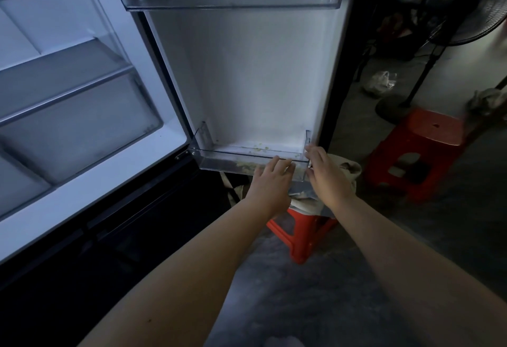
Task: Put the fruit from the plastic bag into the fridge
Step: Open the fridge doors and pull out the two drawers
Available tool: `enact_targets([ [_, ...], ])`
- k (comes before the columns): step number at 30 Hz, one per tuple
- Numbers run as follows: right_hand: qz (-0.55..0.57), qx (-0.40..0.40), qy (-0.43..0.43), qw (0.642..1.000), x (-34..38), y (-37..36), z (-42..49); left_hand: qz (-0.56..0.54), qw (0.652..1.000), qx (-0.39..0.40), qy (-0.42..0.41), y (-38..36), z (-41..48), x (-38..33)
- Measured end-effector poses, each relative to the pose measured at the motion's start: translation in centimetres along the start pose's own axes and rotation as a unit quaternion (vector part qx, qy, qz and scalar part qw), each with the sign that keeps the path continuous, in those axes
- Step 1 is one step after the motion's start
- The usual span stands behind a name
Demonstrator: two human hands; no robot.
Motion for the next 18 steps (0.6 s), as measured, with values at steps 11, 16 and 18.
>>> enact_targets([
  [11, 0.010, 0.016, 0.020, 1.000, -2.3, 0.1, 2.0, 0.001, 1.000, 0.003, -0.023, 0.8, 2.6, -0.1],
  [16, 0.010, 0.005, 0.000, 1.000, -2.2, 0.0, 1.8, 0.015, 0.999, 0.010, -0.031, 0.7, 2.2, 0.0],
  [18, -0.029, 0.000, -0.001, 1.000, -1.7, 0.2, 1.7, 0.025, 0.999, 0.012, -0.040, 0.7, 1.9, -0.1],
])
Point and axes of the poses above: each hand's wrist, its own z-axis towards the middle knuckle, its own y-axis out of the back of the hand, x = y × z, the point moved 6 cm from there along z, towards the middle knuckle, and after that the axes turned 1 degree about x, right-handed, at the moved point
